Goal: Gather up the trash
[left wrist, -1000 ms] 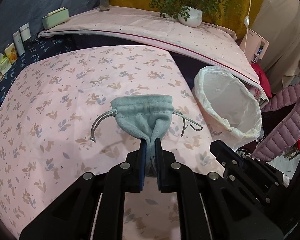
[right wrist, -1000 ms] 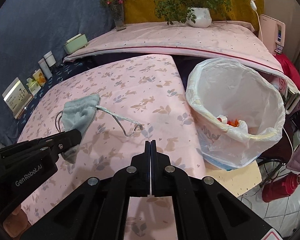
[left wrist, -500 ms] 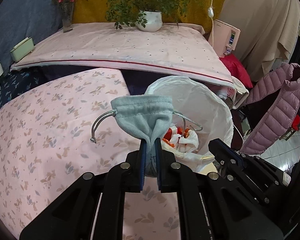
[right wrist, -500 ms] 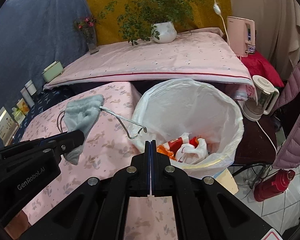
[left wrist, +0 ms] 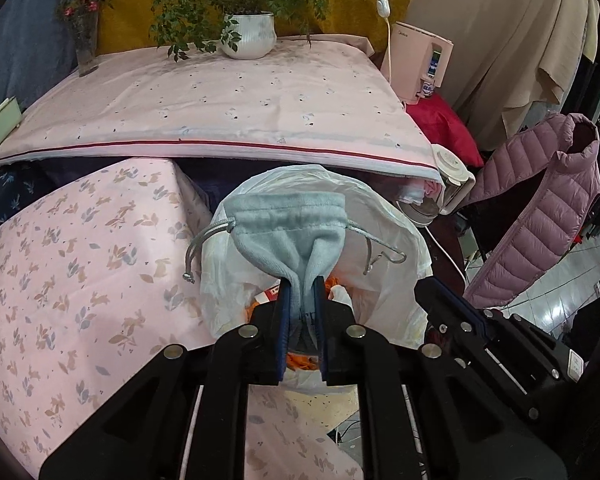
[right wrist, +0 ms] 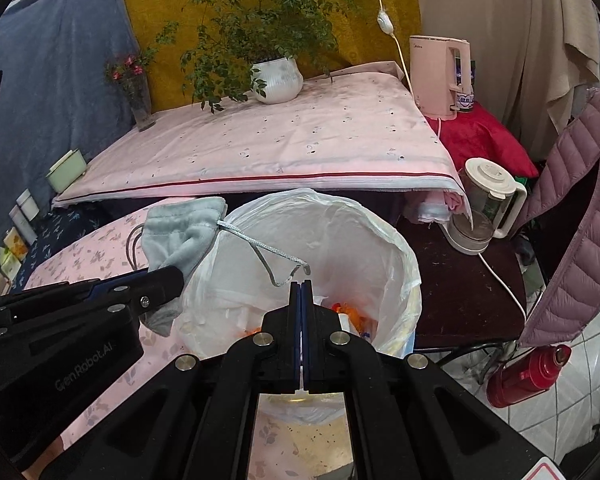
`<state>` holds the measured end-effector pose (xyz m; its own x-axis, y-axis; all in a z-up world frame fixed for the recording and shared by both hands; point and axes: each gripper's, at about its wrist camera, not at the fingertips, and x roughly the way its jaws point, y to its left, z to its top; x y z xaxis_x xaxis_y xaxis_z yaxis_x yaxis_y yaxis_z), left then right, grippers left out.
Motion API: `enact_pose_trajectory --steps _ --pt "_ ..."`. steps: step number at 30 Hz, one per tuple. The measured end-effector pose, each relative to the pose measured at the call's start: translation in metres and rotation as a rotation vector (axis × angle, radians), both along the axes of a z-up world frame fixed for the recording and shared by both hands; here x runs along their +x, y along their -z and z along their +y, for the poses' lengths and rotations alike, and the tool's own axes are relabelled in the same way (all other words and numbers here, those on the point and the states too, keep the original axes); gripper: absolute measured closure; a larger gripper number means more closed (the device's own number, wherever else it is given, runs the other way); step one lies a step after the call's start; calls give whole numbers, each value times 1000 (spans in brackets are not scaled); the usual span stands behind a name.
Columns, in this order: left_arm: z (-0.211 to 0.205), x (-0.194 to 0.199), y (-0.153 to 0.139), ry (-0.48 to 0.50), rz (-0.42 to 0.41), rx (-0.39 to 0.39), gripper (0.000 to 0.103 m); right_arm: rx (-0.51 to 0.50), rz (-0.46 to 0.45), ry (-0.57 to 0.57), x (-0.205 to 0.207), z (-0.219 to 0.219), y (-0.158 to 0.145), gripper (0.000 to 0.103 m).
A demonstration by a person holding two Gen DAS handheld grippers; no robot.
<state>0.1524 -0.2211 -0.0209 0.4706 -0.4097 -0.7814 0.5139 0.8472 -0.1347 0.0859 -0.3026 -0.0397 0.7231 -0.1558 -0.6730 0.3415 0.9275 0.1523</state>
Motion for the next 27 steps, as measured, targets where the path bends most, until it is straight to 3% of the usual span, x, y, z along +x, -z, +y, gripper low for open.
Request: enact_pose_trajectory --steps 3,4,22,24,27 --pt "-5 10 3 -6 9 -3 69 -4 4 7 5 -5 1 102" --pt "-6 12 4 -14 2 1 68 -3 4 10 6 -6 1 102" --pt "27 19 12 -108 -12 29 66 -26 22 -16 21 -1 2 102" --pt "33 18 13 -126 -24 37 53 -30 25 -20 22 2 2 102" --pt "42 15 14 -146 -37 44 52 -33 34 -28 24 6 2 102"
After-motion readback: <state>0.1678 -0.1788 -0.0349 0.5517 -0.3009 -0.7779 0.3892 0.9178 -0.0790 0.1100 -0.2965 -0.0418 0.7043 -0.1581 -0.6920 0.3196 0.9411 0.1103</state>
